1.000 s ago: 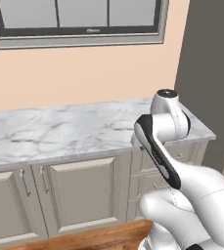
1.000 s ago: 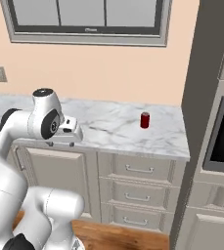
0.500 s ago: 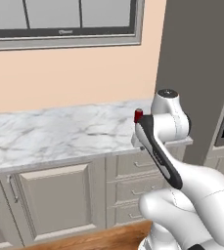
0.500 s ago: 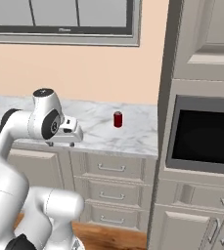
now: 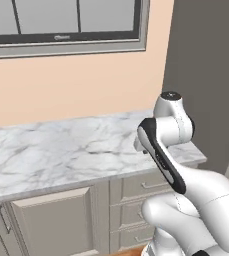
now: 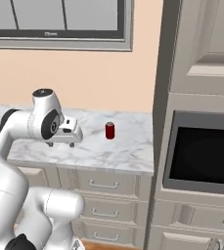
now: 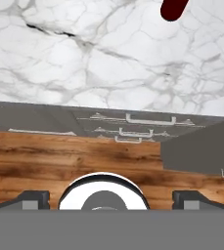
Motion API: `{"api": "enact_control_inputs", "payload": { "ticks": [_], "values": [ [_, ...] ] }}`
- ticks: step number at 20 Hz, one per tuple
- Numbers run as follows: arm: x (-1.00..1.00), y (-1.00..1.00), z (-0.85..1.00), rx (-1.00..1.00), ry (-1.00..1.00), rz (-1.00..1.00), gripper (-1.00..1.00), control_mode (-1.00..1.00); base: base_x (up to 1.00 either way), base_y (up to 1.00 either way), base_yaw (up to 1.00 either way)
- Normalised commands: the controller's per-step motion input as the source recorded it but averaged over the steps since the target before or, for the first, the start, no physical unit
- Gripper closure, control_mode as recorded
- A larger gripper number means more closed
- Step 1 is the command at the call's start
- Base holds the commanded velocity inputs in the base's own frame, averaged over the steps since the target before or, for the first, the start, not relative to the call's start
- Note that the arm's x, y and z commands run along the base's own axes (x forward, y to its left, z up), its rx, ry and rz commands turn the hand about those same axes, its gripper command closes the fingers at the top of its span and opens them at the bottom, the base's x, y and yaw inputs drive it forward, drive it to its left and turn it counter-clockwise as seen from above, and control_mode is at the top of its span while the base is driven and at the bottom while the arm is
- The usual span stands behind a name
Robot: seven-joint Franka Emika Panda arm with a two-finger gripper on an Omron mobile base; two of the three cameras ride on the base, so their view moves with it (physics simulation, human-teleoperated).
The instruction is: Four empty soda cans are scattered around the kitchen. Gather all the cans and cluster them next to the stove for recycling.
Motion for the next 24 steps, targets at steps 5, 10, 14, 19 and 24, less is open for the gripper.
{"api": "enact_control_inputs", "payload": {
  "ticks": [5,10,14,19,24],
  "values": [
    [0.0,0.0,0.0,0.0,0.0,0.0,-1.0,1.0,0.44,-0.22,-0.09],
    [0.0,0.0,0.0,0.0,0.0,0.0,-1.0,1.0,0.35,-0.17,-0.09],
    [0.0,0.0,0.0,0.0,0.0,0.0,-1.0,1.0,0.37,-0.13,-0.1],
    [0.0,0.0,0.0,0.0,0.0,0.0,-1.0,1.0,0.44,-0.11,-0.11],
    [0.0,0.0,0.0,0.0,0.0,0.0,-1.0,1.0,0.39,-0.11,-0.1]
  ]
}}
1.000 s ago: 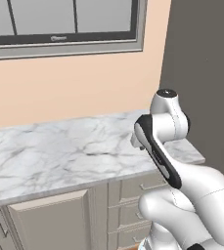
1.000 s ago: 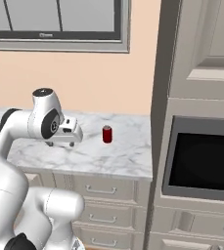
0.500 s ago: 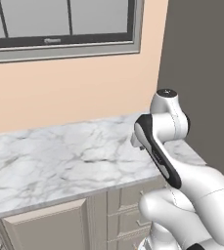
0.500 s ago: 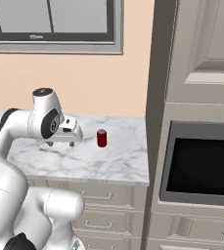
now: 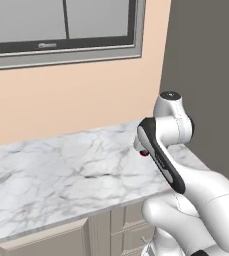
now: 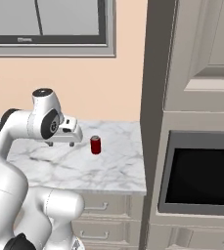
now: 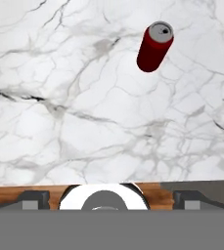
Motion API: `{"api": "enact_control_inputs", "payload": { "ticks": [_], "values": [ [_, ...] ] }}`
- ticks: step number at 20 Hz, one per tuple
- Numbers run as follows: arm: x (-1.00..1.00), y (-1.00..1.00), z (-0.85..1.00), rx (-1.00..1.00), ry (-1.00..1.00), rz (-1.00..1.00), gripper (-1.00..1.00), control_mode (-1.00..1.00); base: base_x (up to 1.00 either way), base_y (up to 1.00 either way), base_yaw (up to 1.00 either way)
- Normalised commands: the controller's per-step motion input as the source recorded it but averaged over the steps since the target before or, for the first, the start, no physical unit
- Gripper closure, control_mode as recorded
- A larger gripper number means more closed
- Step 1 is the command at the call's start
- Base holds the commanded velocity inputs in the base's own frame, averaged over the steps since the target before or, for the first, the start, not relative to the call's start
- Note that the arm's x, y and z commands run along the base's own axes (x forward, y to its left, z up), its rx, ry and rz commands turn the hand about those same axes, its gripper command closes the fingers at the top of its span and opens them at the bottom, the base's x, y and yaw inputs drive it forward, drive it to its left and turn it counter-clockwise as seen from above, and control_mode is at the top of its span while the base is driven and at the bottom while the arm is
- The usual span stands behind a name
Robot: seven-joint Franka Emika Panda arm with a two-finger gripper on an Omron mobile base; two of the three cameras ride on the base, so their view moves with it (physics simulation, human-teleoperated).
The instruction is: Four empty soda cans are scattered around the kitchen. Gather all the cans and cluster them next to the stove for recycling.
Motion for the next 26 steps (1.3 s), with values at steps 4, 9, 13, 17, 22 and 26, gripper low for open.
{"api": "enact_control_inputs", "payload": {
  "ticks": [4,9,13,17,22,26],
  "values": [
    [0.0,0.0,0.0,0.0,0.0,0.0,-1.0,1.0,0.13,-0.12,-0.07],
    [0.16,-0.06,0.0,0.01,0.01,-0.01,-1.0,-1.0,0.0,-0.03,0.0],
    [0.43,-0.2,0.02,0.03,0.07,0.0,-1.0,-1.0,0.0,0.0,0.0],
    [0.31,-0.23,0.06,0.02,0.04,-0.01,-1.0,-1.0,0.0,0.0,0.0],
    [0.29,-0.17,0.06,0.0,0.06,-0.03,-1.0,-1.0,0.0,0.0,0.0],
    [0.4,-0.12,-0.01,0.0,0.05,-0.03,-1.0,-1.0,0.0,0.0,0.0]
  ]
}}
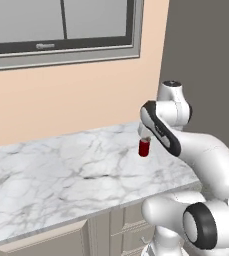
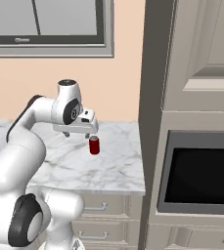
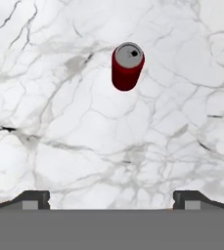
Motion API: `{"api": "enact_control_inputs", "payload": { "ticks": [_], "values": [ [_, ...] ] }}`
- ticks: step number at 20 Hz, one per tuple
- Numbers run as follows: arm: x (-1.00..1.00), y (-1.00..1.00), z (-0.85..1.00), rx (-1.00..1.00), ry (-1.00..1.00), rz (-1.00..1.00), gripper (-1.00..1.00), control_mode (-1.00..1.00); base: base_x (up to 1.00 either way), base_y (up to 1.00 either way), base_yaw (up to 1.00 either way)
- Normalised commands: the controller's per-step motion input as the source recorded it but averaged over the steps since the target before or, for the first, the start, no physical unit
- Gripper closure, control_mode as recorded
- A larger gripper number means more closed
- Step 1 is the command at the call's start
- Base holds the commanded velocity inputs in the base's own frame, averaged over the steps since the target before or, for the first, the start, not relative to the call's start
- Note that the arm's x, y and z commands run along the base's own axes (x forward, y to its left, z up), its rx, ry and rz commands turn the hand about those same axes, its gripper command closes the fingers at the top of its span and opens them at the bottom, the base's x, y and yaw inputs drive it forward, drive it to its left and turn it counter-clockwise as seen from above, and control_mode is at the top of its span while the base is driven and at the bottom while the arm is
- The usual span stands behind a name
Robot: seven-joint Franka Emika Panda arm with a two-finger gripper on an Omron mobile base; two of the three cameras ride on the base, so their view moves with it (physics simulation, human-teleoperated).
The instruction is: Four empty soda cans are scattered around the kitchen. Gather all the cans and cluster them next to the stove for recycling.
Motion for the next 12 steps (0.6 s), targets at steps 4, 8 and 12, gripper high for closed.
{"api": "enact_control_inputs", "payload": {
  "ticks": [4,8,12],
  "values": [
    [0.41,-0.03,-0.2,0.0,0.01,0.0,-1.0,-1.0,0.0,0.0,0.0],
    [0.38,-0.01,-0.19,0.0,0.01,0.0,-1.0,-1.0,0.0,0.0,0.0],
    [0.31,-0.07,-0.25,-0.01,0.0,0.0,-1.0,-1.0,0.0,0.0,0.0]
  ]
}}
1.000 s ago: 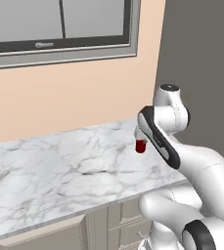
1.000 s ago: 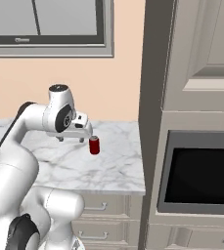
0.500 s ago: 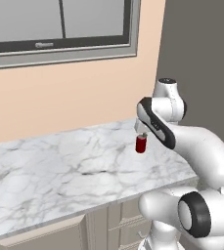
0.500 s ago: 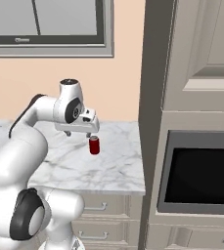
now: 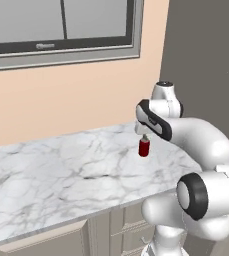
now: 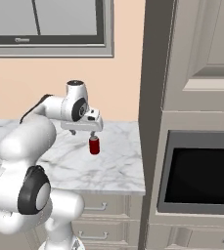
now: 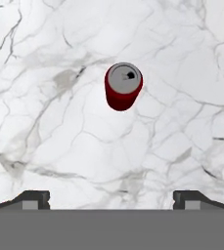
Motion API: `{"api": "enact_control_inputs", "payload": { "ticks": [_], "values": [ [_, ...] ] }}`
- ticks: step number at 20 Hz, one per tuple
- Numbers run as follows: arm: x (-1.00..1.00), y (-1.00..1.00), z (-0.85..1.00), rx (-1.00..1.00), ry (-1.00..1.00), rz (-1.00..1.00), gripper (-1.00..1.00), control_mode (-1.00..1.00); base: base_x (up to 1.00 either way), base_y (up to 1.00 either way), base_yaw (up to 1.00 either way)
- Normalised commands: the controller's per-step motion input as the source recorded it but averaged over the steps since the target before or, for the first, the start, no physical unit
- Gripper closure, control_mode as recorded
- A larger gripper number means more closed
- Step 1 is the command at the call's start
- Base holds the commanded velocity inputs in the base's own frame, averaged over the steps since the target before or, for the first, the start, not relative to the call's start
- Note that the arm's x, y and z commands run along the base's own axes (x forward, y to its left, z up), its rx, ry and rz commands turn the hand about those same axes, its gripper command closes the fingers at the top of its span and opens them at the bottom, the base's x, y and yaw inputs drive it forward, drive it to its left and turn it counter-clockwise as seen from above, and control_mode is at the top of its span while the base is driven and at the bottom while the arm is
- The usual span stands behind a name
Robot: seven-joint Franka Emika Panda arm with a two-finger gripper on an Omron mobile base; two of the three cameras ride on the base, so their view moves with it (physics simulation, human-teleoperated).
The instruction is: Four empty soda cans are scattered around the kitchen. Gather all the cans and cluster them next to the stove for recycling.
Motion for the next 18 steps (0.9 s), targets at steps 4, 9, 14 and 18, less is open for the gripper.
{"api": "enact_control_inputs", "payload": {
  "ticks": [4,9,14,18],
  "values": [
    [0.29,-0.09,-0.22,0.0,0.0,0.0,-1.0,-1.0,0.0,0.0,0.0],
    [0.3,-0.02,-0.19,0.0,0.0,0.0,-1.0,-1.0,0.0,0.0,0.0],
    [0.27,0.0,-0.18,0.0,0.0,0.0,-1.0,-1.0,0.0,0.0,0.0],
    [0.29,0.0,-0.17,0.0,0.0,0.0,-1.0,-1.0,0.0,0.0,0.0]
  ]
}}
